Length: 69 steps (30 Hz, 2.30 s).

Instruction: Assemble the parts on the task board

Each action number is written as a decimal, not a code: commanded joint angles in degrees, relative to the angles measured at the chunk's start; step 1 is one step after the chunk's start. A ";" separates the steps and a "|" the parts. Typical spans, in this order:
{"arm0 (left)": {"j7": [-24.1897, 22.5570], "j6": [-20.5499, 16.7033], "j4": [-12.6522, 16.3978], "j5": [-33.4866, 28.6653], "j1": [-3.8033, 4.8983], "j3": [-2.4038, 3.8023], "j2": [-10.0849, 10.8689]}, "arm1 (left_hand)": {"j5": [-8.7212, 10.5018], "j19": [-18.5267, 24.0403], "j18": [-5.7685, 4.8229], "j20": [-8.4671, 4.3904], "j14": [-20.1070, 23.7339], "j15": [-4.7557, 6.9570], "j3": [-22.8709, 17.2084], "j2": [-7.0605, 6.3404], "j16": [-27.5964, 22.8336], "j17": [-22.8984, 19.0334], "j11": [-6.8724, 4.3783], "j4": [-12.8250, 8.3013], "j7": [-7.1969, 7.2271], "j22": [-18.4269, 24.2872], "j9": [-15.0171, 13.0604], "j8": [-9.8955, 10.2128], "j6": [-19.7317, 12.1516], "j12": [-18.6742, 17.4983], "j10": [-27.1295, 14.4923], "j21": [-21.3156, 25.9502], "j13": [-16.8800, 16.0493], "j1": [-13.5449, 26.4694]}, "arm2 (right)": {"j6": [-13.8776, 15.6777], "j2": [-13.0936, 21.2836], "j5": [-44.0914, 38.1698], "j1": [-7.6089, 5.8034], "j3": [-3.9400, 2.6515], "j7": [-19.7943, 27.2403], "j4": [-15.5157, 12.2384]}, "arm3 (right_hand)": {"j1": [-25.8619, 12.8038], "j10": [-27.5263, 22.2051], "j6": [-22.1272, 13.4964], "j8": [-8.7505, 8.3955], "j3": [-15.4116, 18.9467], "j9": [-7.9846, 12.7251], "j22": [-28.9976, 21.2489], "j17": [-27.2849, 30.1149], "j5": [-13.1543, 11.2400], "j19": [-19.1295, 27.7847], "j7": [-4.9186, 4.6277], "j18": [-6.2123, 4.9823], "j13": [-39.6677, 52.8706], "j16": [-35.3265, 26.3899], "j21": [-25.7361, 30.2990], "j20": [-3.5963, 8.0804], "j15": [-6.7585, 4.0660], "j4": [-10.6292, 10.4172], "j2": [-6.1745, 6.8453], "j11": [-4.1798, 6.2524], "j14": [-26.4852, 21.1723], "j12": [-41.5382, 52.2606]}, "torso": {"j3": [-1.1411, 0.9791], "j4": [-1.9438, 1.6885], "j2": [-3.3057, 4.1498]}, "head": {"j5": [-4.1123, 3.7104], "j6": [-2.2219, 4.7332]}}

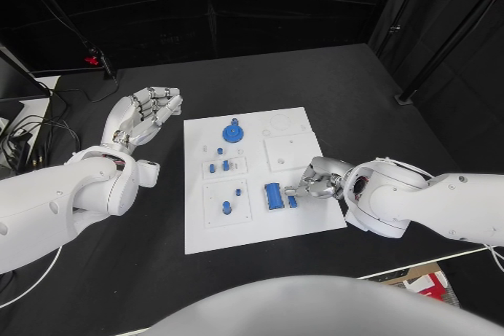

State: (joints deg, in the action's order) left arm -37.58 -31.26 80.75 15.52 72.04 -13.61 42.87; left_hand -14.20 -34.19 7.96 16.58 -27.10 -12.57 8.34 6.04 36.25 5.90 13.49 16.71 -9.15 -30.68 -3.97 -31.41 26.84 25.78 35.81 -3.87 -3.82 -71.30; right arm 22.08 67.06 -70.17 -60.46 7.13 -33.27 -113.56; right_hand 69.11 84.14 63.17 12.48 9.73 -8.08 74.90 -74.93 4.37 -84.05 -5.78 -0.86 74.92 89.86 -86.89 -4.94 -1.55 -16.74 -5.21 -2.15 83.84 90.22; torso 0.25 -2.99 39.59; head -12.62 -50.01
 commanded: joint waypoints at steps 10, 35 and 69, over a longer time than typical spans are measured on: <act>-0.21 0.55 -0.06 -0.03 0.05 0.05 0.06 | -0.52 -0.40 -0.19 -0.03 0.42 0.17 0.49 0.66 0.40 -0.17 -0.04 -0.04 -6.70 0.12 0.09 -0.36 -0.45 0.40 -0.33 -0.21 0.08 -0.04 | -1.58 3.15 3.21 0.02 0.04 5.91 -1.53 | 1.36 5.86 1.92 2.25 2.89 -1.67 13.74 -15.07 -1.62 -3.90 0.93 -0.16 15.08 0.14 0.51 1.14 -1.12 0.22 3.13 0.95 6.16 -0.22 | -0.02 0.08 -0.01 | -0.35 0.01; -0.24 0.57 -0.11 -0.03 -0.01 0.05 -0.05 | -0.60 -0.41 -0.18 -0.03 0.44 0.17 0.50 0.73 0.45 -0.23 -0.04 -0.05 -6.70 0.15 0.09 -0.39 -0.49 0.44 -0.36 -0.22 0.09 -0.13 | -5.76 0.53 0.75 0.06 0.04 2.00 0.42 | 8.09 5.86 2.61 4.40 1.51 -4.19 13.71 -15.07 -1.63 -3.83 2.07 -0.17 15.08 0.14 0.60 2.23 -2.14 1.19 2.29 2.04 6.16 -0.22 | 0.02 -0.01 -0.01 | -0.50 0.01; -0.18 0.61 -0.16 -0.03 -0.02 0.05 -0.19 | -0.78 -0.41 -0.19 -0.03 0.47 0.17 0.57 0.86 0.58 -0.37 -0.04 -0.05 -6.71 0.23 0.09 -0.49 -0.54 0.54 -0.43 -0.23 0.09 -0.32 | 0.51 -1.01 -0.49 0.06 0.03 4.82 2.61 | 8.15 5.86 2.20 4.88 2.59 -5.43 13.76 -15.07 -1.51 -3.92 1.89 -0.13 15.08 0.14 0.48 2.17 -2.02 0.03 1.25 1.88 6.16 -0.22 | -0.03 0.03 0.00 | -0.40 0.01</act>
State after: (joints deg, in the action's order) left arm -37.43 -31.07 80.54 15.52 71.94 -13.61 42.68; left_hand -14.72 -34.19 7.96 16.58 -26.96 -12.44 8.57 6.27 36.47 5.62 13.49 16.67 -8.94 -30.54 -3.97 -31.63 26.62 26.01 35.81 -3.87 -3.82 -71.52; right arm 18.00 65.88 -70.39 -60.37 7.16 -31.15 -110.79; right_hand 77.80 83.93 65.84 17.10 11.97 -13.43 74.91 -74.91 2.96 -83.85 -3.89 -0.86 74.90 89.86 -86.48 -3.09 -3.39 -16.83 -4.14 -0.31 84.05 90.18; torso 0.25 -3.01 39.65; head -13.16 -50.01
